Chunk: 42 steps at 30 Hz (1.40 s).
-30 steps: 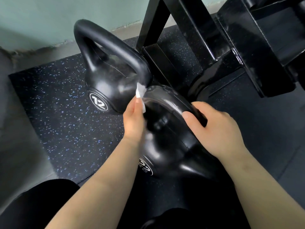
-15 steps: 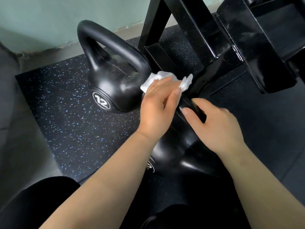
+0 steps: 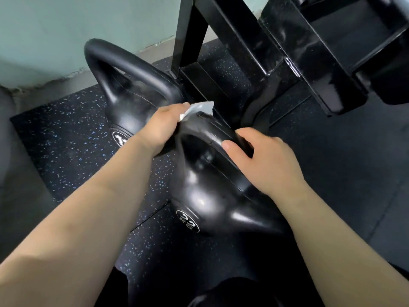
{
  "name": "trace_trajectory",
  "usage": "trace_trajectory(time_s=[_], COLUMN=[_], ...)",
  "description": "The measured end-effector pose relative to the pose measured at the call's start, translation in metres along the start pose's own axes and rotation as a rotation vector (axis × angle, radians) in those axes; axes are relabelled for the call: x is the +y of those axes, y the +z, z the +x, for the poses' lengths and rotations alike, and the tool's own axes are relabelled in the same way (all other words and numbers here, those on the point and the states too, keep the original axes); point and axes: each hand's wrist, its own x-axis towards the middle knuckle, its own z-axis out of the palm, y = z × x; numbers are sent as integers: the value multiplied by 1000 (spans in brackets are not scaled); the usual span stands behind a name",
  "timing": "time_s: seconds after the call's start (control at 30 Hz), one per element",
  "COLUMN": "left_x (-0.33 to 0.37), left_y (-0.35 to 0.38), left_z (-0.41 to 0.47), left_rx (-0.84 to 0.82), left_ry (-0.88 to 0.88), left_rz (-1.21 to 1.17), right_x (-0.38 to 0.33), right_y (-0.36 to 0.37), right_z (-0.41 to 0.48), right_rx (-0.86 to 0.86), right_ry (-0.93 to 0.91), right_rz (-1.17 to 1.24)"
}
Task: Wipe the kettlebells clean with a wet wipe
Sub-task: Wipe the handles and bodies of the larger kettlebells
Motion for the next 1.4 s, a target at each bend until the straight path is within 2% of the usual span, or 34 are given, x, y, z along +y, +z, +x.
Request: trace_trajectory(time_s=[0.1,0.2,0.27,0.33,0.43,0.57,0.67,0.73,0.8,0.9,0.93,1.03,1.1,1.27,1.4], left_x=[-2,-16,-22,-14,19,48,45,36,25,7,2,-7,-7,-8,-12], left_y=[-2,-10,-11,-8,4,30,49,56,55,54,57,70,76,80,80], left_z=[-3,-10,-23,-40,-70,-100,-108,-108,-105,-100,-98,-96,-96,-91,-88], left_rx=[81,240,410,492,390,106,0,79,183,159,127,95,103,57,90], left_ry=[13,-96,-113,-24,179,440,531,560,611,639,643,641,661,715,739], left_rz=[84,237,216,161,169,269,285,272,382,682,783,926,969,1107,1091], right_x=[2,3,5,9,11,2,-1,13,38,82,92,102,96,87,76], right_y=[0,0,1,3,-3,-12,-19,-29,-43,-49,-45,-17,3,23,32], right_z=[0,-2,-1,-1,-6,-14,-21,-29,-43,-69,-78,-101,-112,-118,-123], right_rx=[5,32,72,105,143,118,225,238,303,565,602,523,428,431,385], right_ry=[-6,-26,-42,-50,-74,-261,-306,-167,58,374,440,562,603,536,195], right_rz=[1,6,59,172,400,278,297,381,527,635,624,580,666,868,771])
